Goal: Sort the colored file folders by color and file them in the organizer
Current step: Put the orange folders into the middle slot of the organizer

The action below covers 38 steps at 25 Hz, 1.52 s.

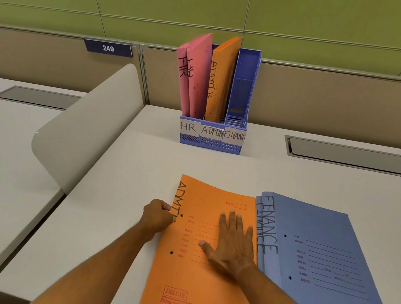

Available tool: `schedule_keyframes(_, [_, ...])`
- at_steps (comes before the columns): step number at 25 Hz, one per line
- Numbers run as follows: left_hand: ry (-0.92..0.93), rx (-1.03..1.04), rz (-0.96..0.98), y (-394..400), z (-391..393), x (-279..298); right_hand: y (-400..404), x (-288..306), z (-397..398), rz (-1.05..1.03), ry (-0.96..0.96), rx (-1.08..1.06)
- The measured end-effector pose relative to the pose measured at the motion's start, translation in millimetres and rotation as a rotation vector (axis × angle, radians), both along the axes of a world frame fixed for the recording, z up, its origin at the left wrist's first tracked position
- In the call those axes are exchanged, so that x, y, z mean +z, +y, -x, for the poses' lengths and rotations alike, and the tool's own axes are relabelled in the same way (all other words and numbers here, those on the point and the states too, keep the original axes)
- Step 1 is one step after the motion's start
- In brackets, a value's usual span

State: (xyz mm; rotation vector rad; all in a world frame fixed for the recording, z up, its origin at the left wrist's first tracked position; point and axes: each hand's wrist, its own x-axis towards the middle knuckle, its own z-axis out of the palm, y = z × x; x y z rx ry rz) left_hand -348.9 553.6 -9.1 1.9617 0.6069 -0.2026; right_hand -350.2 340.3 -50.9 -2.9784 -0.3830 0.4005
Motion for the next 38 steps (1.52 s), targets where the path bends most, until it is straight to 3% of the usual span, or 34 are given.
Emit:
schedule_keyframes(15, [-0.247, 0.106, 0.005, 30, -56, 93, 21, 106, -96, -0.247, -0.404, 0.015])
schedule_keyframes(28, [-0.680, 0.085, 0.002, 31, -110, 173, 33, 256, -193, -0.368, -1.016, 0.032])
schedule_keyframes(38, [-0.933, 0.069, 0.048, 34, -127, 219, 49, 349, -231, -0.427, -1.170, 0.076])
